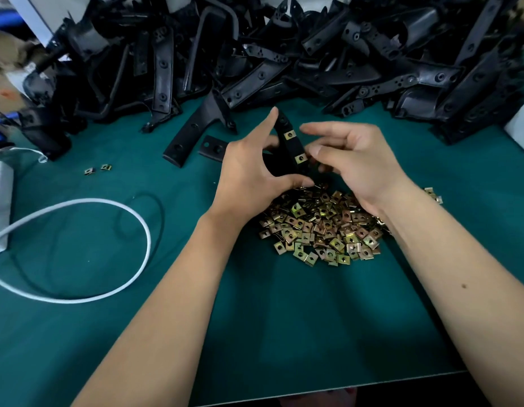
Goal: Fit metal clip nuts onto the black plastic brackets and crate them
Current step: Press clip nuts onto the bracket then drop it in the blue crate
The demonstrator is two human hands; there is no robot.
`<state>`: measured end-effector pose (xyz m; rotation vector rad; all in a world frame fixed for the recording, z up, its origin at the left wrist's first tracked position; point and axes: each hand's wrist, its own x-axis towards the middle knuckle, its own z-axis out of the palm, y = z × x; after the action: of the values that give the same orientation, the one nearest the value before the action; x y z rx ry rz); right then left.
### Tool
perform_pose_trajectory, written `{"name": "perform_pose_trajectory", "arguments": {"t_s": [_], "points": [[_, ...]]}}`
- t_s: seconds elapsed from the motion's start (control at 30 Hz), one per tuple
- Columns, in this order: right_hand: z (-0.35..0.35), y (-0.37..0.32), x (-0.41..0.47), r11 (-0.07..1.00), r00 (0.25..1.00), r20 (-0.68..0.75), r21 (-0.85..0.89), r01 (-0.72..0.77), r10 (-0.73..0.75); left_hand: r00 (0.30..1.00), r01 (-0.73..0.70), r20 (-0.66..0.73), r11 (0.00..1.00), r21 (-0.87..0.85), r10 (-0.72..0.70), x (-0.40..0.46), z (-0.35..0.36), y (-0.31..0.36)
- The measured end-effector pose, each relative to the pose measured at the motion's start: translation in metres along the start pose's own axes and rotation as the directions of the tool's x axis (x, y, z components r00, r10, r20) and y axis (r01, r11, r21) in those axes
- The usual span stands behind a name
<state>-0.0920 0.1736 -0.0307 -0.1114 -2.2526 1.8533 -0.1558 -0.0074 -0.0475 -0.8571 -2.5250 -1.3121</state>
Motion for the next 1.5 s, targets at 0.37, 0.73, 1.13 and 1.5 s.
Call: {"name": "perform_pose_trajectory", "arguments": {"t_s": [0.37,0.73,1.13,1.5], "points": [[0.003,0.003,-0.001,0.996,0.995,-0.062,0.057,-0.069,0.072,0.999,-0.029,-0.035,0.991,0.127,0.033,-0.004,0.0,0.012],[-0.006,-0.013,-0.024,0.979,0.971,-0.206,-0.19,0.078,-0.118,0.996,-0.041,-0.074,0.977,0.209,0.058,-0.01,0.01,0.043],[-0.169,-0.037,-0.153,0.922,0.667,-0.683,-0.386,0.016,-0.298,0.835,-0.547,0.187,0.815,0.192,0.517,0.004,0.137,0.247],[-0.298,0.088,-0.359,0.937,0.404,-0.876,0.332,0.11,0.263,0.223,-0.835,0.701,0.503,-0.222,0.678,-0.148,0.343,0.364]]}}
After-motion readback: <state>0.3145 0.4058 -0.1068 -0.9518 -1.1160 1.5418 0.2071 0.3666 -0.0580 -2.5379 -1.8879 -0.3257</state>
